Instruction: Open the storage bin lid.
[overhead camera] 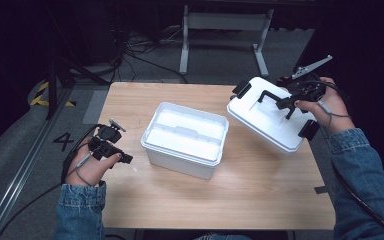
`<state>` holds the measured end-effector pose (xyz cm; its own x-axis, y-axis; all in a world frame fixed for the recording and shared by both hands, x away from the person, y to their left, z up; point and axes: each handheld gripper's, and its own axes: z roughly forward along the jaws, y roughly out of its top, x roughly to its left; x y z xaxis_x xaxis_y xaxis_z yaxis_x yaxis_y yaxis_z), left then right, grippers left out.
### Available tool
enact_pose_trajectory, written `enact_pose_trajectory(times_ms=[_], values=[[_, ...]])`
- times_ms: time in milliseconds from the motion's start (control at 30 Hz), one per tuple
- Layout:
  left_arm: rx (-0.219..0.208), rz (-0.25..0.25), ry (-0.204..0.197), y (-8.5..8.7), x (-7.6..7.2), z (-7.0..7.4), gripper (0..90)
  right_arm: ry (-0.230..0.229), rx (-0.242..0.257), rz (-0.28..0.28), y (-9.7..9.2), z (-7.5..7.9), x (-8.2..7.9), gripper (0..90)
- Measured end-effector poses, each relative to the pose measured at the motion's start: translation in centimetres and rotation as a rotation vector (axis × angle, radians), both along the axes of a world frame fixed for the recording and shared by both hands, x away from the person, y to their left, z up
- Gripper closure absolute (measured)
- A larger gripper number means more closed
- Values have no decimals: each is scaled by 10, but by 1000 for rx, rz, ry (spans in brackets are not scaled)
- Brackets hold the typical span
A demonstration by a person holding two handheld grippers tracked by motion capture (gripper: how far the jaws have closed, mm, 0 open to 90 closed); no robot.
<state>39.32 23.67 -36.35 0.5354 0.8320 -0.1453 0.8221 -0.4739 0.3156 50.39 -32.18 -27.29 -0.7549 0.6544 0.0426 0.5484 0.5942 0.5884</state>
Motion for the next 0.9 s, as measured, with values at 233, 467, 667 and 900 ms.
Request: enact_pose_trajectory(times_ms=[233,467,667,900], values=[[-3,10,-1,3,0,-1,481,36,-26,-37,-13,-30,11,843],[-1,7,1,2,1,-1,480,63,-29,-48,-20,-57,17,843],[-4,16,7,2,0,-2,480,88,-28,-43,-20,-78,19,843],[-4,13,8,3,2,-4,479,107,-25,-38,-18,-97,20,843]])
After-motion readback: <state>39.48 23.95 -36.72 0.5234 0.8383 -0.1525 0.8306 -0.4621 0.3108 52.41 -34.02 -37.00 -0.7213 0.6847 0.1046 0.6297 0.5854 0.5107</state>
